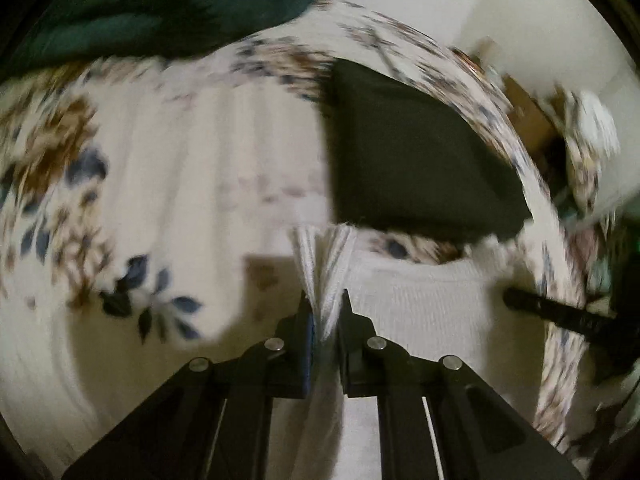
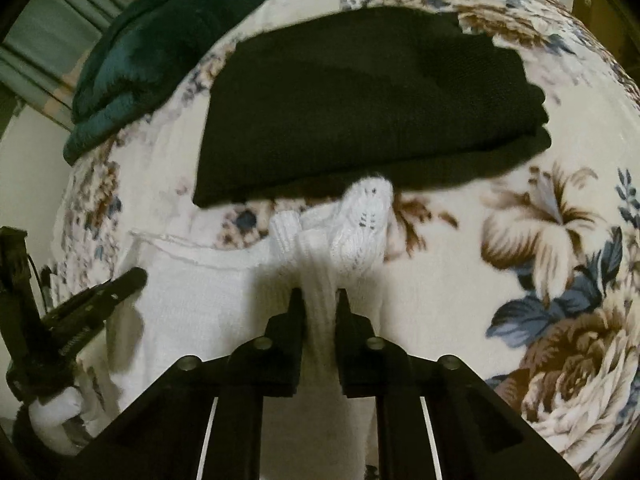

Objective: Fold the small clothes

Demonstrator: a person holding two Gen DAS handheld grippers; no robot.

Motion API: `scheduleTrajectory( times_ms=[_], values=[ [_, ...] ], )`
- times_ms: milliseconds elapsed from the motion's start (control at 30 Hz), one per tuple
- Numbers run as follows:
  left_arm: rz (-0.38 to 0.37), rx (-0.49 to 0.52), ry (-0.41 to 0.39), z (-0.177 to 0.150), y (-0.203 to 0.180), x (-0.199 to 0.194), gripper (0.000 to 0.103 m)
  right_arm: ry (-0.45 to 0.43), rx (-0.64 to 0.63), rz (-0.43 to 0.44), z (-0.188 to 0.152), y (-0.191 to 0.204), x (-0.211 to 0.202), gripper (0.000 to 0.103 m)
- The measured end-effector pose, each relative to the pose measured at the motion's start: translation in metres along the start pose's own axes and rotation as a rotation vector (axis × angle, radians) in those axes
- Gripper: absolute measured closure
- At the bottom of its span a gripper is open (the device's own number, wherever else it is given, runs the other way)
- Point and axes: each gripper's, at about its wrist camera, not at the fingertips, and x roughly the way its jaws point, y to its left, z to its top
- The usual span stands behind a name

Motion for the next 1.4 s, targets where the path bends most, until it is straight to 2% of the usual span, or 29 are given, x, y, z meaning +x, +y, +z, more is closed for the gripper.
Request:
scheduleTrajectory(
  times_ms=[67,100,200,233,267,300,333,367,400,467,500,567,600,667,733,833,867,933,967,1000,1100,1233,1300,1333,1400],
  values=[
    [-0.029,-0.079,0.038,0.002,0.023,0.014,0.095,-0.003,0.053,0.014,0.004,-0.012,0.0,0.092],
    [-0.027,-0.105,0.067,0.001,0.029,0.025,0.095,0.02,0.126,0.019,0.008,-0.028,0.011,0.097],
    [-0.044,-0.131,0.136,-0.006,0.033,0.046,0.093,0.087,0.168,0.024,0.013,-0.037,0.032,0.098],
    [-0.055,-0.138,0.134,-0.006,0.033,0.044,0.091,0.087,0.168,0.024,0.013,-0.037,0.032,0.098],
    [-0.085,-0.148,0.135,-0.006,0.034,0.039,0.089,0.093,0.2,0.062,0.014,-0.04,0.031,0.097],
    [-0.115,-0.164,0.14,-0.007,0.035,0.033,0.082,0.093,0.2,0.062,0.014,-0.04,0.031,0.094],
    [-0.138,-0.187,0.139,-0.009,0.039,0.025,0.077,0.117,0.22,0.11,0.013,-0.045,0.024,0.089],
    [-0.166,-0.21,0.129,-0.015,0.045,0.015,0.067,0.117,0.22,0.11,0.013,-0.045,0.024,0.073],
    [-0.201,-0.242,0.121,-0.023,0.053,0.006,0.052,0.127,0.238,0.14,0.01,-0.05,0.019,0.051],
    [-0.269,-0.319,0.124,-0.041,0.066,-0.006,0.038,0.152,0.284,0.251,-0.011,-0.069,0.006,0.027],
    [-0.321,-0.356,0.145,-0.056,0.071,-0.006,0.038,0.152,0.284,0.251,-0.011,-0.069,0.006,0.022],
    [-0.355,-0.375,0.187,-0.076,0.076,-0.001,0.038,0.204,0.305,0.328,-0.031,-0.078,0.008,0.016],
    [-0.36,-0.378,0.205,-0.084,0.076,0.002,0.039,0.285,0.34,0.404,-0.058,-0.085,0.022,0.015],
    [-0.408,-0.393,0.238,-0.098,0.072,0.015,0.039,0.319,0.355,0.431,-0.07,-0.087,0.03,0.015],
    [-0.448,-0.402,0.236,-0.102,0.065,0.024,0.038,0.388,0.434,0.574,-0.1,-0.089,0.059,0.014],
    [-0.458,-0.397,0.215,-0.098,0.054,0.034,0.038,0.387,0.454,0.625,-0.105,-0.085,0.073,0.006],
    [-0.464,-0.394,0.202,-0.095,0.05,0.034,0.038,0.387,0.459,0.641,-0.103,-0.082,0.077,0.006],
    [-0.448,-0.351,0.183,-0.089,0.039,0.029,0.058,0.389,0.456,0.661,-0.097,-0.072,0.083,0.006],
    [-0.43,-0.323,0.166,-0.087,0.036,0.021,0.067,0.387,0.426,0.627,-0.096,-0.067,0.083,0.014],
    [-0.416,-0.303,0.148,-0.082,0.032,0.016,0.072,0.388,0.398,0.599,-0.094,-0.064,0.082,0.037],
    [-0.389,-0.257,0.109,-0.072,0.019,-0.008,0.077,0.373,0.385,0.574,-0.093,-0.06,0.075,0.053],
    [-0.394,-0.204,0.073,-0.054,-0.009,-0.035,0.078,0.283,0.318,0.538,-0.078,-0.041,0.028,0.057],
    [-0.414,-0.189,0.036,-0.035,-0.023,-0.053,0.078,0.236,0.306,0.554,-0.064,-0.038,0.001,0.057],
    [-0.427,-0.186,0.023,-0.021,-0.03,-0.06,0.078,0.236,0.306,0.554,-0.064,-0.038,0.001,0.057],
    [-0.439,-0.168,-0.005,0.001,-0.045,-0.069,0.078,0.172,0.289,0.58,-0.031,-0.038,-0.044,0.057]
  ],
)
